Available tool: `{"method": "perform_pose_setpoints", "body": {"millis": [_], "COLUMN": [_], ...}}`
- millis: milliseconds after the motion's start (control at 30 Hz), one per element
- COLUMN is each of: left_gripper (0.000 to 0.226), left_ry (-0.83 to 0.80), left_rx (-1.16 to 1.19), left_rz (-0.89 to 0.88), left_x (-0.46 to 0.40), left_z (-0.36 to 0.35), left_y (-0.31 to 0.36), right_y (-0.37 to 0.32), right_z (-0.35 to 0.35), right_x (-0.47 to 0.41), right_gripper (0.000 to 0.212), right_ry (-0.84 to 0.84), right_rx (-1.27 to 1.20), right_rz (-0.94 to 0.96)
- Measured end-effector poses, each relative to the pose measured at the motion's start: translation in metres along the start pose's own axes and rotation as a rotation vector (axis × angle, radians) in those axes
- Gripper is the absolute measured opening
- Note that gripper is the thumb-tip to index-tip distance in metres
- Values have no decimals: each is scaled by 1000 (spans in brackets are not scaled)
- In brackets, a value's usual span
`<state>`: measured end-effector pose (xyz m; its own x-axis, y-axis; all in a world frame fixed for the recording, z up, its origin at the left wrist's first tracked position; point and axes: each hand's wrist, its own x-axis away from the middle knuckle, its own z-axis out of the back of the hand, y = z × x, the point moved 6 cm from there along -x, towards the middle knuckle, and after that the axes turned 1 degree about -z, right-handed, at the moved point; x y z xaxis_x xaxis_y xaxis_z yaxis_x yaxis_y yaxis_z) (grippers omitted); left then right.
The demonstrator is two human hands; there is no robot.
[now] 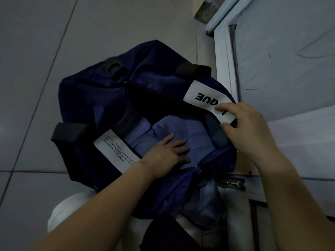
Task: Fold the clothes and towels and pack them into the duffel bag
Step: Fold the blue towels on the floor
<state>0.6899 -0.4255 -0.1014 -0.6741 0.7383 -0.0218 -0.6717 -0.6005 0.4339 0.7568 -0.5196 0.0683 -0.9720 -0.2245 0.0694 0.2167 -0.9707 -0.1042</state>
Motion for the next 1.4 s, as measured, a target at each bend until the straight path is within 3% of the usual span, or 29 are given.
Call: {"method": "perform_pose_setpoints", "body": {"millis": [100,200,267,400,533,600,667,733,833,933,1033,1100,1167,1233,1300,1400], "left_gripper": [42,46,53,66,68,69,66,62,63,63,63,56,50,49,51,52], "left_ry": [195,403,330,-26,-126,-106,92,134,-142,-246,-253,-62,-40,-120,-316,-318], "left_rx": [55,-26,-80,-87,-105,-160,-174,-151,-160,-200,-172,-176,-267,-347,-310,-321], "left_rz": [-10,176,288,331,318,337,314,222,216,261,256,148,24,-72,26,42], "left_x": [15,22,14,1,6,3,-10,-24,-37,-45,-45,-45,-39,-41,-44,-48], "left_z": [18,29,35,18,9,19,39,47,11,-1,10,18,18,1,-8,-13], "left_y": [-4,-23,-28,-34,-25,-25,-19,-8,-14,-26,-24,-14,5,16,14,12], "right_y": [-1,-2,-2,1,1,0,-2,-3,0,8,10,8,5,4,4,6], "right_z": [2,1,1,4,4,5,7,9,10,14,14,13,11,10,11,15], "right_x": [-1,-2,-1,-3,-8,-9,-9,-11,-13,-18,-19,-19,-18,-17,-13,-3], "right_gripper": [43,44,43,44,44,45,45,45,45,45,45,45,45,45,45,45], "right_ry": [-8,-21,-35,-34,-26,-19,-24,-17,-26,-33,-31,-22,-20,-27,-42,-70], "right_rx": [5,27,35,30,37,39,44,41,29,31,24,13,12,7,12,44], "right_rz": [-2,15,16,2,-16,-30,-35,-23,-18,-19,-17,-8,10,24,31,45]}}
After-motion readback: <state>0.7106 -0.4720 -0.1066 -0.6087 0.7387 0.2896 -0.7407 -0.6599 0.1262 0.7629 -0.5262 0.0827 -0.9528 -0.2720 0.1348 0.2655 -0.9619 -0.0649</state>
